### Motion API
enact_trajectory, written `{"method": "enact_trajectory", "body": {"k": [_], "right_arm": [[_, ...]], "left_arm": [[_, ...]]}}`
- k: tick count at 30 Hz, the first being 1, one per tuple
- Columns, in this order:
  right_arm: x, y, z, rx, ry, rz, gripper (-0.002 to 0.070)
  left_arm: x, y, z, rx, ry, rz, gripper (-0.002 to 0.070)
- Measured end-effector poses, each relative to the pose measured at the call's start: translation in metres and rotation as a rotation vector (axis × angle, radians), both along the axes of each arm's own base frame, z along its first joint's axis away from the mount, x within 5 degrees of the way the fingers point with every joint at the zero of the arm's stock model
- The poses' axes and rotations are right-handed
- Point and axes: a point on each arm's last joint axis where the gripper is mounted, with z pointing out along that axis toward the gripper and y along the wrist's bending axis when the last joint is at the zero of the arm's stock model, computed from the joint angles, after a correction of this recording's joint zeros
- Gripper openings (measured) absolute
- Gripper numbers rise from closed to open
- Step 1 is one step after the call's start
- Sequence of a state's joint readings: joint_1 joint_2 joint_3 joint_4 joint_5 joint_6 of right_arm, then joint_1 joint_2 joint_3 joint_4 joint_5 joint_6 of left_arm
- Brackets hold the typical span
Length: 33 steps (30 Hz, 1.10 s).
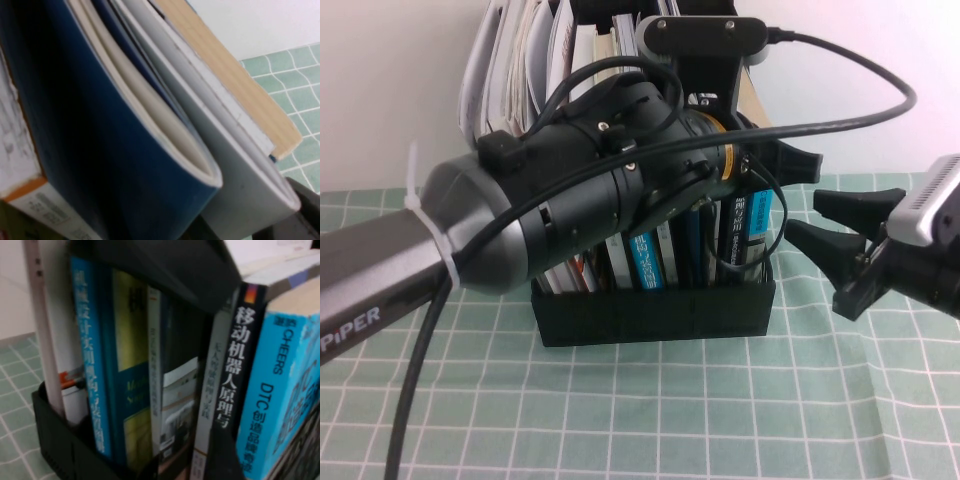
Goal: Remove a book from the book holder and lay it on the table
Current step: Hold the bookshelf
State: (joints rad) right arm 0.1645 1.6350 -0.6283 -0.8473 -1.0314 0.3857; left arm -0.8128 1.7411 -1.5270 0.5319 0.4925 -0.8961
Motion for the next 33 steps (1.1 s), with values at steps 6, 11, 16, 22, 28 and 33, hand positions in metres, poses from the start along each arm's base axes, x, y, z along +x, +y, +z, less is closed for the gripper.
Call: {"method": "enact_trajectory", "body": {"k": [6,11,16,22,28,33], "right_arm": [[0.014,0.007,-0.010,0.042,0.020,-0.070,0.0423],[0.025,0.020,-0.010,0.063,0.008,-0.068,0.0428],[0.033,0.026,-0.007,0.087,0.005,-0.110,0.0428],[0.035,0.024,-0.007,0.094,0.010,-0.148,0.0428],[0.035,0.025,-0.007,0.091,0.007,-0.145,0.0428],[0.032,0.032,-0.006,0.083,-0.003,-0.127,0.0428]], "left_arm": [[0.000,0.001,-0.001,0.006,0.007,0.006,-0.0003],[0.000,0.000,0.000,-0.003,0.007,0.007,-0.0003],[0.000,0.000,0.000,-0.019,0.013,0.016,-0.0003],[0.000,-0.001,0.001,-0.033,0.006,0.009,-0.0003],[0.000,-0.002,0.002,-0.055,0.000,0.005,-0.0003],[0.000,-0.002,0.002,-0.063,0.005,0.009,-0.0003]]}}
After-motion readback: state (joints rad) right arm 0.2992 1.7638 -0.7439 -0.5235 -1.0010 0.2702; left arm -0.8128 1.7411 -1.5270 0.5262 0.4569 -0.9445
